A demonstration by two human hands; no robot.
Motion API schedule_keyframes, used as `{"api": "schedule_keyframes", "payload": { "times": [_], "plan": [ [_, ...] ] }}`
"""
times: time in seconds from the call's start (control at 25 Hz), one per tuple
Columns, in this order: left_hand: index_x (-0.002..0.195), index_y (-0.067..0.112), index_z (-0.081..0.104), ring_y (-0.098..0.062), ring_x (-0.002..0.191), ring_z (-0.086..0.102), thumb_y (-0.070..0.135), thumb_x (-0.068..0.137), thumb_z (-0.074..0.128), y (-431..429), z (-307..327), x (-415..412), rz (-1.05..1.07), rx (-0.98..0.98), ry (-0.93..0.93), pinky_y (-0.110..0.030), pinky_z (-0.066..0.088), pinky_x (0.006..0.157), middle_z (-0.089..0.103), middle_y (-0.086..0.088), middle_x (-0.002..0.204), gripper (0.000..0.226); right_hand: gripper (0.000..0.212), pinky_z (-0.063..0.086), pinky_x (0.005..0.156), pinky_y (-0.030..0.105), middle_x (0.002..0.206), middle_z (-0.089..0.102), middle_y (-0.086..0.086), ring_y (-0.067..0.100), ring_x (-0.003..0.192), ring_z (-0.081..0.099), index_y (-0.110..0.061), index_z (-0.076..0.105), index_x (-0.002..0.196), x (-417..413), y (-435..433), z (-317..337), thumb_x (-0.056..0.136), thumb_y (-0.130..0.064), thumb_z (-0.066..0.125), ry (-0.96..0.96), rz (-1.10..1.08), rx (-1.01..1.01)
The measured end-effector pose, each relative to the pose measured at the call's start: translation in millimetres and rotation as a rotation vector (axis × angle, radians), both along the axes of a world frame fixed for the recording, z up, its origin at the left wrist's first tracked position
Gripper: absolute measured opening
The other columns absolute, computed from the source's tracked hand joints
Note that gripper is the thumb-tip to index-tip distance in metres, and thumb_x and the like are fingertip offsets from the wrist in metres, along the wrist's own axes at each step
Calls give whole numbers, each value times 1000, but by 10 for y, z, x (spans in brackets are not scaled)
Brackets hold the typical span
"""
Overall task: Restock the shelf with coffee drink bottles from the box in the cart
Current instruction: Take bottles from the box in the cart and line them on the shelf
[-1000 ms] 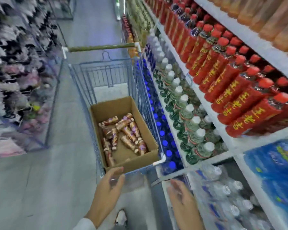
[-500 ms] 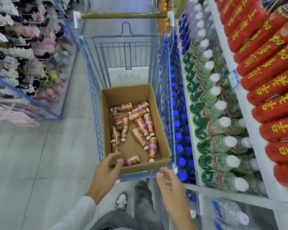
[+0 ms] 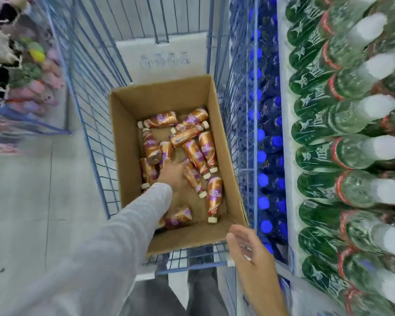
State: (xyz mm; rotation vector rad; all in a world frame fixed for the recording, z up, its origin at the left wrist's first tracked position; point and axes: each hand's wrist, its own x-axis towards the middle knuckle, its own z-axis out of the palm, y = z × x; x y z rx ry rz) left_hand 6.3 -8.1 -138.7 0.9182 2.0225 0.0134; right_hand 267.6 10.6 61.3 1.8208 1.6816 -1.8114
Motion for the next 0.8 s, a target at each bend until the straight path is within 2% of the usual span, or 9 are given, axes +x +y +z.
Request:
{"api": "schedule_keyframes", "payload": {
  "times": [0.12, 0.24, 0.32, 0.4, 0.52, 0.56, 0.64, 0.72, 0.8],
  "plan": [
    [148, 35, 45, -30, 146, 29, 23, 89, 66, 121, -515, -43, -256, 6, 112, -49, 30, 117, 33, -4, 158, 64, 24, 45, 91, 19, 105, 72, -24, -10, 101, 62, -34, 70, 106, -40, 5, -193, 84, -43, 64, 6, -133, -37],
    [153, 28, 38, -34, 151, 19, 26, 95, 61, 113, -887, 30, -492, -60, 217, -47, 16, 124, 20, -11, 163, 63, 16, 47, 83, 12, 100, 73, -23, -9, 95, 65, -26, 73, 103, -84, -36, -352, 87, -27, 68, -1, -216, -54],
    [154, 25, 34, -34, 150, 20, 25, 95, 59, 102, -1013, 40, -595, -102, 288, -49, 14, 124, 21, -14, 163, 64, 16, 48, 83, 11, 100, 74, -22, -7, 95, 65, -27, 73, 102, -124, -43, -459, 86, -28, 68, -15, -222, -81],
    [149, 22, 40, -32, 145, 29, 21, 95, 59, 20, -977, 48, -572, -104, 294, -47, 20, 122, 31, -12, 157, 58, 20, 47, 88, 18, 104, 72, -23, -8, 98, 64, -29, 72, 105, -171, -29, -467, 86, -36, 67, -37, -192, -117],
    [143, 19, 47, -30, 135, 42, 29, 92, 61, -190, -620, 35, -330, -132, 224, -48, 33, 114, 46, -10, 146, 54, 16, 45, 86, 14, 105, 70, -27, -14, 99, 60, -35, 69, 108, -290, 114, -317, 92, -35, 65, -31, -113, -128],
    [138, 18, 50, -29, 128, 50, 39, 89, 63, -283, -433, 20, -184, -113, 174, -47, 41, 109, 54, -9, 138, 55, 14, 45, 84, 12, 105, 68, -29, -16, 99, 59, -38, 67, 108, -358, 178, -258, 94, -36, 64, -31, -53, -111],
    [125, 20, 57, -24, 106, 62, 53, 81, 67, -492, 3, -2, 250, -39, -14, -40, 52, 93, 65, -3, 116, 57, 12, 46, 79, 9, 105, 68, -26, -17, 99, 59, -39, 65, 108, -486, 319, -248, 96, -37, 62, -37, 55, -75],
    [123, 22, 59, -18, 97, 64, 49, 78, 76, -697, 462, 6, 650, 25, -243, -35, 54, 85, 67, 2, 109, 56, 13, 47, 80, 8, 107, 68, -21, -13, 99, 60, -35, 64, 110, -631, 433, -353, 98, -35, 62, -44, 125, -52],
    [124, 23, 59, -15, 94, 67, 46, 78, 80, -911, 888, 77, 893, 90, -346, -31, 54, 77, 69, 3, 109, 55, 17, 51, 87, 17, 109, 69, -14, -6, 99, 62, -28, 65, 114, -805, 483, -553, 98, -35, 61, -67, 160, -74]
  ]
}}
